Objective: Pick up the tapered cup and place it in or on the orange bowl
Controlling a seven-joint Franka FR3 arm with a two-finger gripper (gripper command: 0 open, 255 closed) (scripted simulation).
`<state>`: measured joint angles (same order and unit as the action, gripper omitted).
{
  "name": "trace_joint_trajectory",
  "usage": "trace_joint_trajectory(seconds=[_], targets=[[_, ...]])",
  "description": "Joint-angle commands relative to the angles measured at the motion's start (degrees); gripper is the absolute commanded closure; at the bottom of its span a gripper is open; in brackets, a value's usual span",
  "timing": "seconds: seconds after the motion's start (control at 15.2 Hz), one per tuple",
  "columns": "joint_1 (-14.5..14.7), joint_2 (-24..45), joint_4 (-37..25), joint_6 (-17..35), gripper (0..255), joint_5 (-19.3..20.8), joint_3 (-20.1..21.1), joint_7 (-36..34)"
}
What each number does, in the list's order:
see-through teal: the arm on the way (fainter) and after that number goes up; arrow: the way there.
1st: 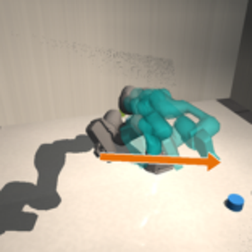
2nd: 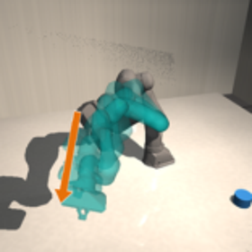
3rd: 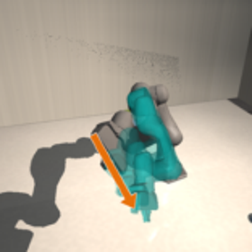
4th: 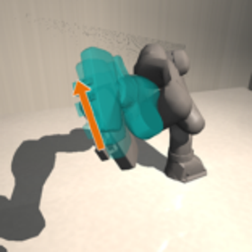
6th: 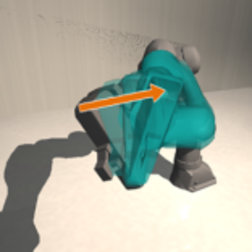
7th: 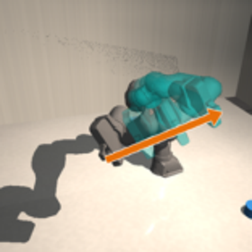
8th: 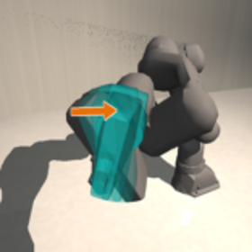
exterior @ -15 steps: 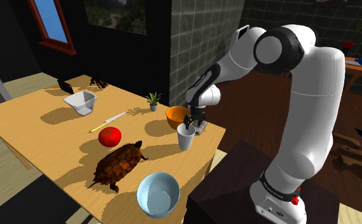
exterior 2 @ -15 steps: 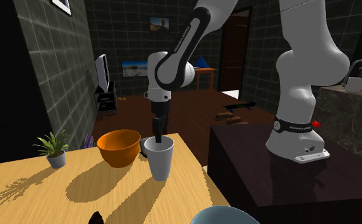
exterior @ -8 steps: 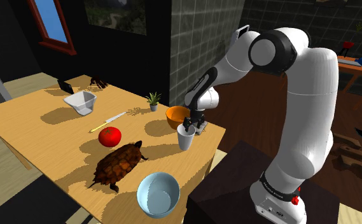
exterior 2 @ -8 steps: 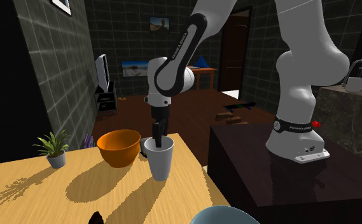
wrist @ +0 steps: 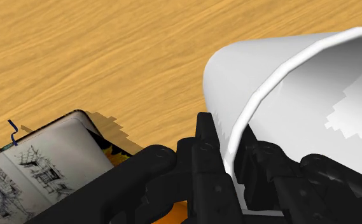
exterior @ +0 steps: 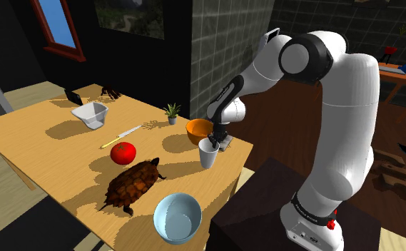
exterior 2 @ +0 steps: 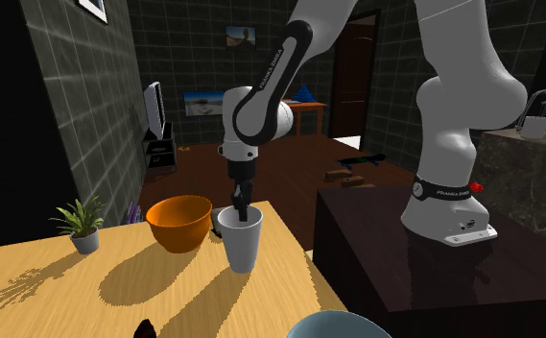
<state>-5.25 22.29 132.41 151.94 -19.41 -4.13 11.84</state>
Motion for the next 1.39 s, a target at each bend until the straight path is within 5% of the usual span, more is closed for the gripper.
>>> trace_joint_trajectory(seconds=[0.0, 1.32], targets=[[0.0, 0.0, 0.0, 0.0, 255, 0.0, 0.0, 0.0], [1.6, -11.4, 0.7, -10.3, 255, 5.4, -2.6, -4.9]])
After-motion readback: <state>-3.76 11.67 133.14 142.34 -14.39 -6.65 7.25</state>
